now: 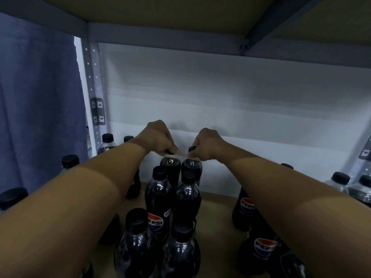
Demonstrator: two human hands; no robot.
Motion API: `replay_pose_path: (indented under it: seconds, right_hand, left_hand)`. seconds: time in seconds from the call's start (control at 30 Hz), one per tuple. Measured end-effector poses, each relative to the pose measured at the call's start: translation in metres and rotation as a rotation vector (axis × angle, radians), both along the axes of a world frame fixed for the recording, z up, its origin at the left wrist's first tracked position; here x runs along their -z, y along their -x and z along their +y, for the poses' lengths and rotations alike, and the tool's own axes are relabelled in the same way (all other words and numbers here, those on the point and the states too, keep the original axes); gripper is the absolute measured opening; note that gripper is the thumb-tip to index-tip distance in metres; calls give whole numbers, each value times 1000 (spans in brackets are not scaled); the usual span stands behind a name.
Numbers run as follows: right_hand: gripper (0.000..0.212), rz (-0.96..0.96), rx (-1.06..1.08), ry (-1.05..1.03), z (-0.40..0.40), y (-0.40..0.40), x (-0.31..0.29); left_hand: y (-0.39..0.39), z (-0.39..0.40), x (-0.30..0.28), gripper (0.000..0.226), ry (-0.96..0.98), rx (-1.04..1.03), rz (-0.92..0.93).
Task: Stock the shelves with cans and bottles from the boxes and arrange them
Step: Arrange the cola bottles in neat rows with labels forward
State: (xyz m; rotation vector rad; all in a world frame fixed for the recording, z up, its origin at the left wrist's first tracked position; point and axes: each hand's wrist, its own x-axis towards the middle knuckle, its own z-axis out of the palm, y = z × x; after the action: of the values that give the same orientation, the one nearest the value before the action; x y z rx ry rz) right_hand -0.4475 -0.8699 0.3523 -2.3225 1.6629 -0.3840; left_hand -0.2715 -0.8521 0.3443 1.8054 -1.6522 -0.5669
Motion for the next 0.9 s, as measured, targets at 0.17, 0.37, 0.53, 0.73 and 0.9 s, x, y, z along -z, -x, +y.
replay_pose_path:
  seconds: [0.17,0.37,0.53,0.73,0.9]
  right_hand:
    - [42,-32,-72,-35,3,11,-3]
    - [39,-45,-64,-22,3,8,-1]
    - [44,-127,-87,-116,2,17,-2]
    - [42,-73,-70,-54,-7,13,7]
    - [40,-27,-100,-65,-5,14,2]
  left_hand:
    - [-3,2,5,27,-16,89,213]
    - [-10,-7,14,30,-53,88,55]
    - [-15,-4,19,27,-72,206,149]
    - [-10,-4,18,32,-69,231,107]
    - [-10,-6,17,23,-68,288,66]
